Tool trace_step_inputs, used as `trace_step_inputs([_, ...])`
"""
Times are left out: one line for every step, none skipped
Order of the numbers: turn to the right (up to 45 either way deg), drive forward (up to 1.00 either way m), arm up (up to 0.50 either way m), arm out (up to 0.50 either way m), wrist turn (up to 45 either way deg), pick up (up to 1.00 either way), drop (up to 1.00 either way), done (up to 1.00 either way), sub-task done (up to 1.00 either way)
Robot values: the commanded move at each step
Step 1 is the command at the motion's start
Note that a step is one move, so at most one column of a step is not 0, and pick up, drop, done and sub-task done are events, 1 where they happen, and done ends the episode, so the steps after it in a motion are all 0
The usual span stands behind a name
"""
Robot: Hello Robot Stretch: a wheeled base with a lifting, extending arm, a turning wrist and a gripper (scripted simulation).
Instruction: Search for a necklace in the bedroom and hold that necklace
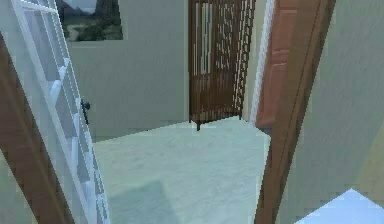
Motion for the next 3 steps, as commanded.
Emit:
trace_step_inputs([6.0, 0.0, 0.0, 0.0, 0.0, 0.0, 0.0, 0.0, 0.0])
trace_step_inputs([0.0, 0.55, 0.0, 0.0, 0.0, 0.0, 0.0, 0.0, 0.0])
trace_step_inputs([-27.0, 0.0, 0.0, 0.0, 0.0, 0.0, 0.0, 0.0, 0.0])
